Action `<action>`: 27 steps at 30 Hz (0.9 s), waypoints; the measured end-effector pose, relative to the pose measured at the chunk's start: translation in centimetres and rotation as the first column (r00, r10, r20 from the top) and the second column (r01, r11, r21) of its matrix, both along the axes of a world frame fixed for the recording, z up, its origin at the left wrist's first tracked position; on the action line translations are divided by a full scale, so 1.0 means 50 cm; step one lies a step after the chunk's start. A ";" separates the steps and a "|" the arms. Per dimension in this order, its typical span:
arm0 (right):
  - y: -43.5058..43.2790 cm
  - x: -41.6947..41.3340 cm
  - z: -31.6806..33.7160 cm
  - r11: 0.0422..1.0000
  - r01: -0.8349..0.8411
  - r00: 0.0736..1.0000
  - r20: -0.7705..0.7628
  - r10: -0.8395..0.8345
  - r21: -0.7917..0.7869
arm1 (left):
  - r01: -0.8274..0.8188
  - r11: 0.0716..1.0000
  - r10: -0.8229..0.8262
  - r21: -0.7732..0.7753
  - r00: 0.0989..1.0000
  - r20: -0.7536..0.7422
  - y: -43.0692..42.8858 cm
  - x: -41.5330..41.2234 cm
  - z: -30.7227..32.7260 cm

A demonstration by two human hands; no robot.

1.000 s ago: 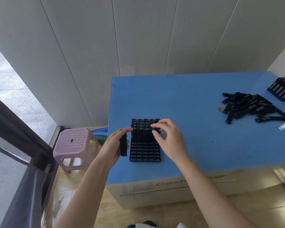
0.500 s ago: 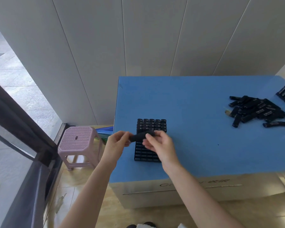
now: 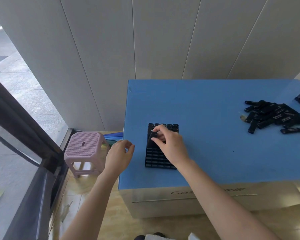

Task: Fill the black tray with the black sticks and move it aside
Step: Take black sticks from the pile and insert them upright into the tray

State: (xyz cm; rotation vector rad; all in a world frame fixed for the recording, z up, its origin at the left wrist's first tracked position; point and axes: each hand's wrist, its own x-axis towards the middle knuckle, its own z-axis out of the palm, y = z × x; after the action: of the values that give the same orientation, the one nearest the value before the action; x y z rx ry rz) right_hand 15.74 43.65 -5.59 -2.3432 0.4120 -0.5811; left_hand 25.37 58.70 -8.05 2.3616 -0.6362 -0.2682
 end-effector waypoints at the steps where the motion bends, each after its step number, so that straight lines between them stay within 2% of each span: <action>1: 0.002 0.001 -0.002 1.000 -0.005 1.000 -0.012 0.005 -0.020 | 0.002 1.000 -0.002 0.008 1.000 -0.002 0.002 0.002 0.000; 6: 0.004 0.005 -0.010 0.998 -0.015 0.999 -0.035 0.013 -0.066 | 0.005 0.999 -0.005 0.042 1.000 0.000 0.004 0.007 -0.001; 15: -0.011 0.016 0.014 0.992 -0.087 0.981 -0.180 0.070 -0.089 | 0.022 0.998 -0.022 0.055 1.000 -0.006 0.008 0.009 -0.001; 22: -0.006 0.017 0.008 0.979 -0.101 0.981 -0.182 0.068 -0.177 | 0.034 0.997 -0.034 0.076 0.999 -0.011 0.013 0.006 0.002; 27: 0.005 0.018 0.009 0.984 -0.064 0.989 -0.139 0.041 -0.165 | 0.055 0.995 -0.055 0.080 0.998 -0.007 0.017 0.006 0.006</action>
State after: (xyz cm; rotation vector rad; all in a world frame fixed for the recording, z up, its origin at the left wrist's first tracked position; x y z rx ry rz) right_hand 16.66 43.88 -5.15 -2.5574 0.3735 -0.4487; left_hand 25.66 59.55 -7.74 2.4214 -0.7012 -0.3286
